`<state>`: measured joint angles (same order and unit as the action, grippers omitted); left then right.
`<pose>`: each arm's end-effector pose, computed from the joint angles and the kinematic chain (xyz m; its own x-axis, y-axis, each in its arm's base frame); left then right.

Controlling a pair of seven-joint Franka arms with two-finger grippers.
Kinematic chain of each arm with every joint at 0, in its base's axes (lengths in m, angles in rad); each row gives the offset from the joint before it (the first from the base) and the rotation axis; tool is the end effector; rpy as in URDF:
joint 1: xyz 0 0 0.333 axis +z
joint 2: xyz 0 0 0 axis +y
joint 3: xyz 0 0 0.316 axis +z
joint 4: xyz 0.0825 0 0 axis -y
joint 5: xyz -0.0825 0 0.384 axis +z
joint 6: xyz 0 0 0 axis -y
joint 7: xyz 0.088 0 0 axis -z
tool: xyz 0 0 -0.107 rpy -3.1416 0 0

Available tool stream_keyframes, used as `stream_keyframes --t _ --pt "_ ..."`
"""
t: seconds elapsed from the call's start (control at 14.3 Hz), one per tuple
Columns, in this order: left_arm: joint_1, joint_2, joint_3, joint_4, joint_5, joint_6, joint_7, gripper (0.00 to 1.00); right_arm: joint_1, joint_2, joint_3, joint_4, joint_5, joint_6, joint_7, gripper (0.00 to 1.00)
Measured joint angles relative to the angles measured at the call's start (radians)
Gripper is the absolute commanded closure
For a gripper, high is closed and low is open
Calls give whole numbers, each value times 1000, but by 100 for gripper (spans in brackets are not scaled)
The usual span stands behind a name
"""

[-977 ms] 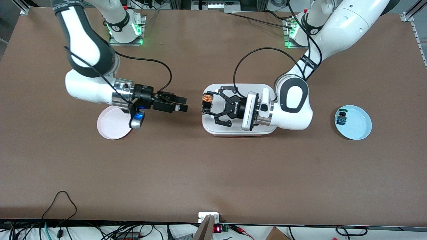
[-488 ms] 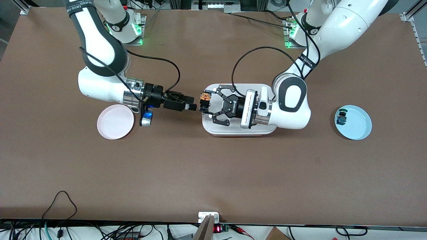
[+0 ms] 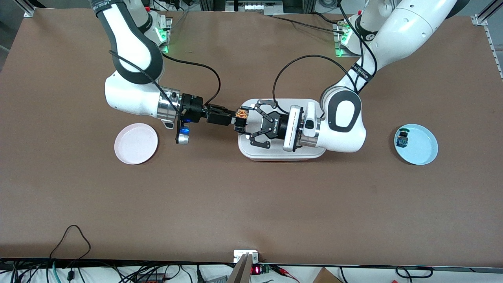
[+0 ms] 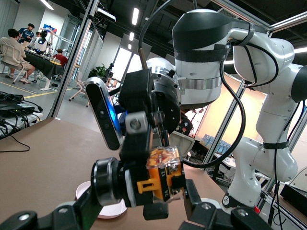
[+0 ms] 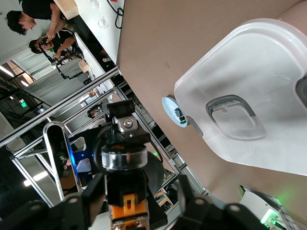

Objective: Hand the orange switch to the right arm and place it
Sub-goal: 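Grasp the orange switch with the right gripper beside the left gripper, then open the left gripper and pull the switch away with the right gripper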

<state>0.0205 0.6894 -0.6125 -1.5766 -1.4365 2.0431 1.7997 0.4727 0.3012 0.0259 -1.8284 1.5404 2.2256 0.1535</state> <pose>0.6054 -0.3740 0.3434 0.3800 -0.0696 0.9223 -0.9107 0.1465 0.3863 0.5617 0.3399 0.4046 0.8087 -0.2460 -0.5342 -0.5848 -0.2390 -0.7752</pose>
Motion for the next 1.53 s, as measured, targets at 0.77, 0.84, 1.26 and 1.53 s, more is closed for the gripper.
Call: stream_keyframes --t 0.77,0.84,1.26,1.53 --pt "0 5 -1 13 -1 -1 0 0 2 -4 -4 19 8 13 -11 100" --pt "1 5 -1 18 -1 -2 1 0 1 -4 -6 22 8 14 -11 100" --pt "8 4 0 33 -1 -27 -38 0 -43 -5 -19 50 -67 -35 -11 100" --pt "16 -15 2 95 86 -55 -260 0 -167 -6 -26 92 -334 -200 -11 100"
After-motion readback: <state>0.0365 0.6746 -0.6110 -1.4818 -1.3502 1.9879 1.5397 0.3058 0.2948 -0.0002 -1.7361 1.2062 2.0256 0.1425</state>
